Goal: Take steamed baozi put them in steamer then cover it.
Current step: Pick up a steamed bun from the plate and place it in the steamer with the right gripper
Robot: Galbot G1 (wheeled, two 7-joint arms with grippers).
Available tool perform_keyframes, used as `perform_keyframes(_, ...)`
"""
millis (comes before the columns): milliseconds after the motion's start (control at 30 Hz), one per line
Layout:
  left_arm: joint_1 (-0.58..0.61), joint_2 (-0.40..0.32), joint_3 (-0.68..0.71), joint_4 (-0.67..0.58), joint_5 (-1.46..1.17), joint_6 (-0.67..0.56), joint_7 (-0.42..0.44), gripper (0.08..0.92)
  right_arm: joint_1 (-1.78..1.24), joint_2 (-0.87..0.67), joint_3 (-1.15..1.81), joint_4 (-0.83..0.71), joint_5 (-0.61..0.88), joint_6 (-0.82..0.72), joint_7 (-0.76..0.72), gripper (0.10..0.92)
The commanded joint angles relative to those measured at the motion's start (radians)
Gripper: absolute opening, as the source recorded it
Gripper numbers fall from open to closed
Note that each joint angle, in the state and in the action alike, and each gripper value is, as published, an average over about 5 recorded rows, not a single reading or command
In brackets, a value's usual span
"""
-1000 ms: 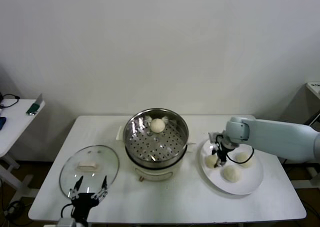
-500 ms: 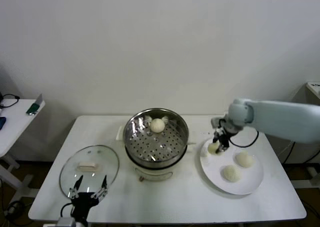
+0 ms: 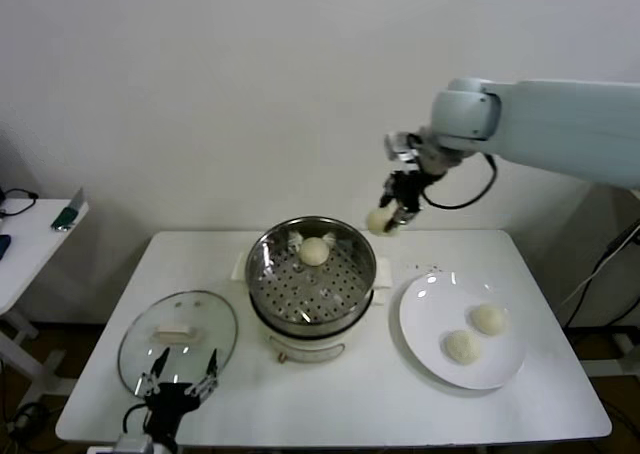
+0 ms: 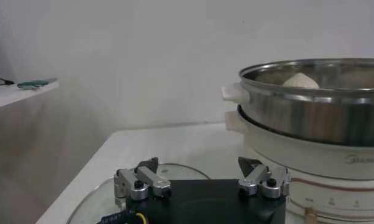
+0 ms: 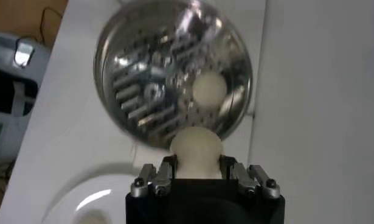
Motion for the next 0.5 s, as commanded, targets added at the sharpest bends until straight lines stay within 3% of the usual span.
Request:
perform_keyframes(33, 0.002, 0.003, 0.0, -0.002, 0.002, -0.001, 0.0, 0.823, -0.132, 0.253, 0.097, -0.028, 0.119, -0.126, 0.161, 0.501)
perform_keyframes(500, 0.004, 0.007, -0.007, -0.01, -0.001, 0.005, 0.002, 0.823, -0.376, 0.326, 0.083, -0.16, -0.006, -0.17, 0.24, 0.501)
